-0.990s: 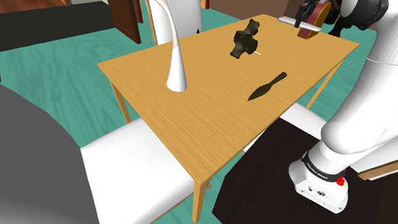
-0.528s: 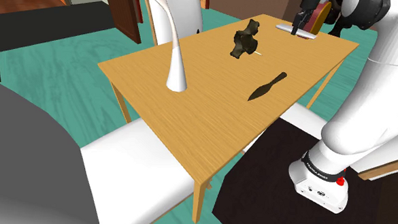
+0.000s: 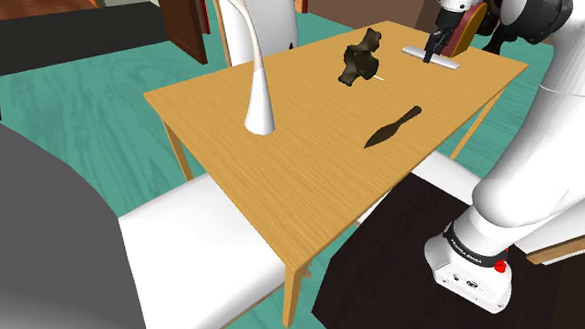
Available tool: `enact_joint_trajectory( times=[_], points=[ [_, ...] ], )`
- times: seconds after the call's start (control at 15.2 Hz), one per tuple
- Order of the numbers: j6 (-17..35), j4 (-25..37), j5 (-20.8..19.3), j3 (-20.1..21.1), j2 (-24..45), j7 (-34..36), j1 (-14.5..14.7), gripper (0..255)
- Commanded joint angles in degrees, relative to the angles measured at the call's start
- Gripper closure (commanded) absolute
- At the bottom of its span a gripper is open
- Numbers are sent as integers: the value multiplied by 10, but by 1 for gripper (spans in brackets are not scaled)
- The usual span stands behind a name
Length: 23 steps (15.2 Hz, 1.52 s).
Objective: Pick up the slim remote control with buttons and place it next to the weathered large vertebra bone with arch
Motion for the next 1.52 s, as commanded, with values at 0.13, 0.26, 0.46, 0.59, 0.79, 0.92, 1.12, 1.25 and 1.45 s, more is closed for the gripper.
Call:
enact_joint_trajectory(
  times=[0.13,0.26,0.46,0.59,0.79,0.92,1.12,1.25,1.45],
  points=[
    [30,-28,3,2,3,-1,2,255],
    [44,-39,5,3,6,-3,2,255],
    [65,-56,9,4,11,-6,2,255],
    [79,-66,12,5,15,-8,2,255],
    [99,-80,17,7,23,-12,1,255],
    [112,-89,21,9,28,-14,0,255],
    [132,-101,27,12,37,-18,-1,255],
    [145,-108,32,14,43,-22,-3,255],
    [164,-118,39,17,54,-26,-5,255]
  ],
)
